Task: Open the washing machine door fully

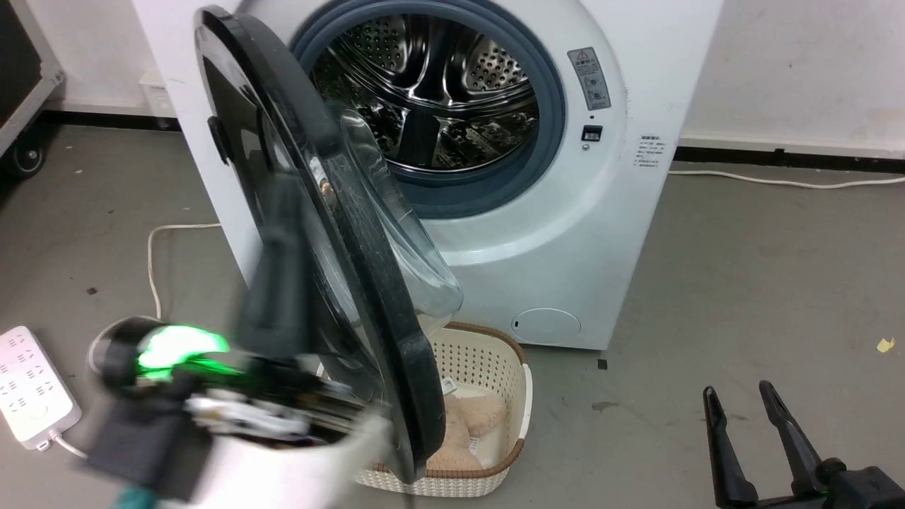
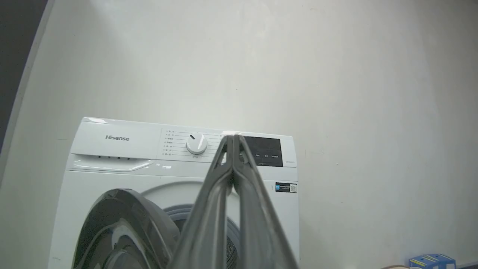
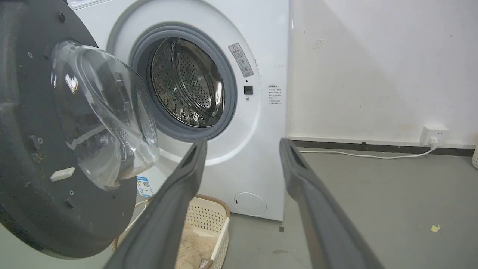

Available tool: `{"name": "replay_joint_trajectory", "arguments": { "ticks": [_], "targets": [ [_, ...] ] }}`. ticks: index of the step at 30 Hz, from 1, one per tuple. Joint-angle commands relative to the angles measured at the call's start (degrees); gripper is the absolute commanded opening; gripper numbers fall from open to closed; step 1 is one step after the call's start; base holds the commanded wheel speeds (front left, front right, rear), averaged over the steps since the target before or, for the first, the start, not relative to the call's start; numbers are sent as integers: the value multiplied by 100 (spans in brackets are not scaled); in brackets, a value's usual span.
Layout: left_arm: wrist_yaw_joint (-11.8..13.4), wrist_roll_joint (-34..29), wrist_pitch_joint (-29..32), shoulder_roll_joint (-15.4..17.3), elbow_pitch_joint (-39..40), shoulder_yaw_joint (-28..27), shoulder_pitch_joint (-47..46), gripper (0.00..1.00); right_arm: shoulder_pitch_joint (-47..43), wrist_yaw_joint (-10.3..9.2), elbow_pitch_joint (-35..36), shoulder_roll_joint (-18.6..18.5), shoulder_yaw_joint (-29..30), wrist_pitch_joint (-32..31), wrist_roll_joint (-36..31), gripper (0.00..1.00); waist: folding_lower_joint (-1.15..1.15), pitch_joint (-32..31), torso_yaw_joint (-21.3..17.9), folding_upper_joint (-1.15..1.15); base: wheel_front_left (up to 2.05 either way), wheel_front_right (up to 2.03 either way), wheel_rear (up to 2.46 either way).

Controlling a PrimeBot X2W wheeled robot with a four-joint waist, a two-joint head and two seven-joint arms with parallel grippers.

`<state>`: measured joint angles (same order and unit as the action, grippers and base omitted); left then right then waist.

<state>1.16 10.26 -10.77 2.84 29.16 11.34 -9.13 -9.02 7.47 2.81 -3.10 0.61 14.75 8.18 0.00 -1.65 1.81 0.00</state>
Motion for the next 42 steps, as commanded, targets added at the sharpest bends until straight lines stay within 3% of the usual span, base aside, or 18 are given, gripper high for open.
{"name": "replay_joint_trajectory", "arguments": {
  "ticks": [1, 8, 13, 20, 28, 34, 42],
  "targets": [
    [20, -20, 113, 5, -17, 190, -29, 0, 41, 2, -4, 22, -12, 24, 48, 100, 0, 17, -21, 0, 0, 0, 0],
    [145, 162, 595, 4, -874, 1394, 329, 0, 92, 2, -29, 22, -23, 25, 98, 100, 0, 82, -99, 0, 0, 0, 0],
    [233, 461, 606, 4, -1799, 1844, 519, 0, 114, 2, -45, 22, -33, 25, 110, 100, 0, 118, -140, 0, 0, 0, 0],
    [368, 700, 506, 5, -3057, 1739, 469, 0, 122, 2, -66, 22, -60, 25, 121, 100, 0, 160, -167, 0, 0, 0, 0],
    [455, 889, 269, 46, -3703, 1440, 349, 0, 92, 2, -79, 22, -87, 25, 149, 100, 0, 189, 37, 0, 0, 0, 0],
    [441, 938, 241, 105, -3796, 1458, 459, 0, 36, 2, -105, 22, -101, 25, 155, 100, 0, 139, 460, 0, 0, 0, 0],
    [495, 937, 311, 278, -3625, 1434, 577, 0, 26, 2, -129, 23, -116, 25, 193, 100, 0, 91, 1327, 0, 0, 0, 0]
  ]
}}
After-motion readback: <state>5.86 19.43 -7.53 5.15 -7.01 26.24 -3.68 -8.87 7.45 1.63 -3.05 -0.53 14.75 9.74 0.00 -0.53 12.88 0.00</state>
